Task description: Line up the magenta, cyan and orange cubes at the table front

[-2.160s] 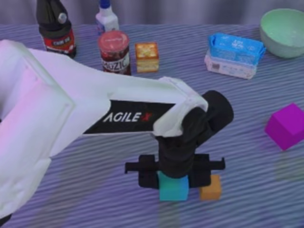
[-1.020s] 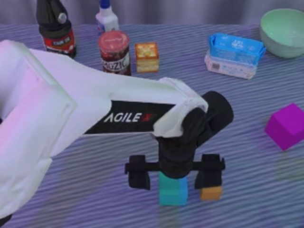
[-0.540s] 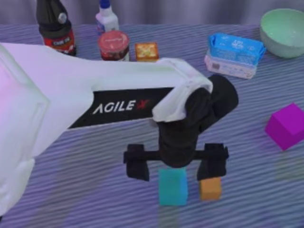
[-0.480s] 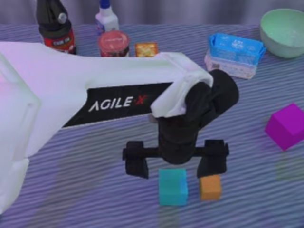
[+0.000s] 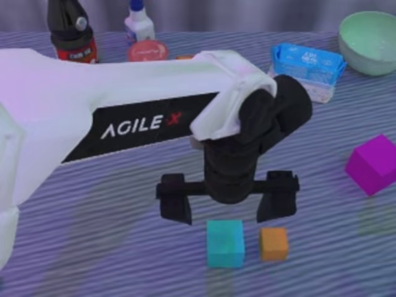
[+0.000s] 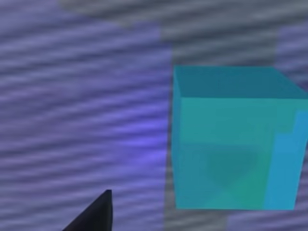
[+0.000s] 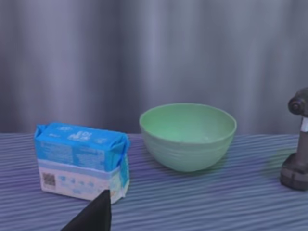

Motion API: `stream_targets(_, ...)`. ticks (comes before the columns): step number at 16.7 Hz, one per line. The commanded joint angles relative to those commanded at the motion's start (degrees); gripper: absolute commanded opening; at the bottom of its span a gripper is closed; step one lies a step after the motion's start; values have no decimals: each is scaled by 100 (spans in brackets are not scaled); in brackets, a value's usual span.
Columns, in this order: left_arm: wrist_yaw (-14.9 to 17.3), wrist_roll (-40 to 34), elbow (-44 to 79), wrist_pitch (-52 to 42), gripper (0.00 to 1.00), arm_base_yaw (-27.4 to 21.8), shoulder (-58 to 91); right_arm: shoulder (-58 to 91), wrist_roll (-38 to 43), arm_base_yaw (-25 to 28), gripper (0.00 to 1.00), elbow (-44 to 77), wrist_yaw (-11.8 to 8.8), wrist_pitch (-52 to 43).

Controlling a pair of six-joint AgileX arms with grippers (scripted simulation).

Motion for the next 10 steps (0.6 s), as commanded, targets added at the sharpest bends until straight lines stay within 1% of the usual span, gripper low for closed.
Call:
stream_targets(2,-16,36,-152,118,100,112,-175,167,-43,19,100,162,-7,-113)
stream_targets(4,-42,134,-514,373,100,352,-591,561,-142,51,100,540,-15,-371)
stream_targets(7,-73,419,-1398,935,100,888,-1622,1585,-379,110,100,1443,-15,-989)
stream_targets(10,-81,880,-2599,1640,100,1570,-2993,3047,-688,177,100,2578,-5,-1788)
